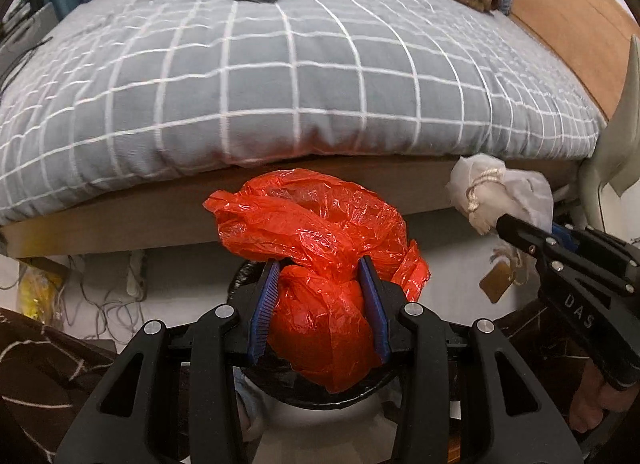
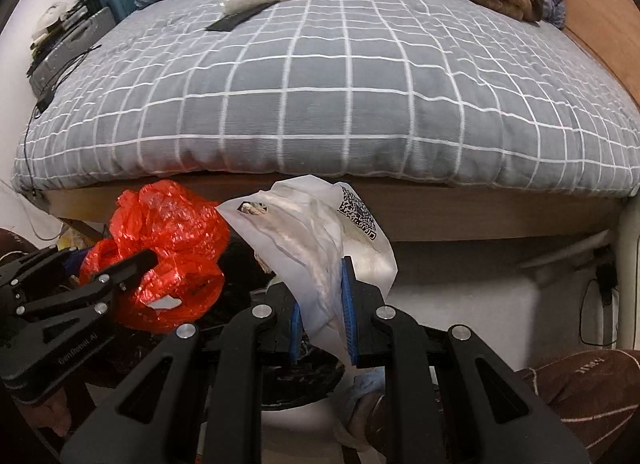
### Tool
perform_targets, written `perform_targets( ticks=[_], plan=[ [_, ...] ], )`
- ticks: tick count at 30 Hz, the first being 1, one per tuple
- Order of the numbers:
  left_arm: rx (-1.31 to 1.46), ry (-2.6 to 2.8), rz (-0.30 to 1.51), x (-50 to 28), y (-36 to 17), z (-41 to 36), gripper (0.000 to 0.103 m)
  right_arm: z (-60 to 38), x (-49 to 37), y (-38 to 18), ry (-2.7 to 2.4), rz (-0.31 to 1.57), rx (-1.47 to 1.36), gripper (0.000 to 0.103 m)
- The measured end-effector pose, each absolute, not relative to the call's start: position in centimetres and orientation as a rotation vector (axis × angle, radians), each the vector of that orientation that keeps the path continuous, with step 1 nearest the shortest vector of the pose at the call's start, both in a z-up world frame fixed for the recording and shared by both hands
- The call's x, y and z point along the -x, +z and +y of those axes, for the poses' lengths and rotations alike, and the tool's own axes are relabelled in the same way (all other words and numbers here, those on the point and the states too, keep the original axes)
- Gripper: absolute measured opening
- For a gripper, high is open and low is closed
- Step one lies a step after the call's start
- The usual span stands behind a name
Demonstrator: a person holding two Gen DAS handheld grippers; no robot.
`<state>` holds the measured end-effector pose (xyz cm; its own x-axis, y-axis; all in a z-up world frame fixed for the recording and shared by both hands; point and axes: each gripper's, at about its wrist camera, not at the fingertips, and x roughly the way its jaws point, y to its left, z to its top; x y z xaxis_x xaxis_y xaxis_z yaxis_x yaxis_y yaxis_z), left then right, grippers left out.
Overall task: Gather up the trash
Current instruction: 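Open the left gripper to drop the red bag into the bin, then lower the right gripper into the bin and open it to drop the white bag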
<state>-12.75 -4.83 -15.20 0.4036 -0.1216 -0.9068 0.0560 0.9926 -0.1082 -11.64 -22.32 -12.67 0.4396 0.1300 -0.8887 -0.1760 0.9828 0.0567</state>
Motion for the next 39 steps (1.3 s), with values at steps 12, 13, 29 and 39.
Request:
perform_targets(
  ticks=[12,13,29,39],
  plan=[
    [0.032,-0.169,1.185,11.6,-16.1,-8.2,0.041,-26.7,11.6,-13.2,0.112,1.11,-0.012,0.016],
    [0.032,-0.17,1.186,11.6,-16.2,-8.3,0.041,-26.8,11.6,-13.2,0.111,1.11,-0.013,0.016],
    [0.023,-0.146,1.15,11.8,-15.7,-6.9,0.082,-25.5,11.2,-13.0,0.156,1.11,0.001,0.016],
    [0.051,-0.06,1.097,12.4,-14.2,-2.4,0.092,-21.4,10.8,-12.4,0.234,1.099,0.041,0.016]
  ],
)
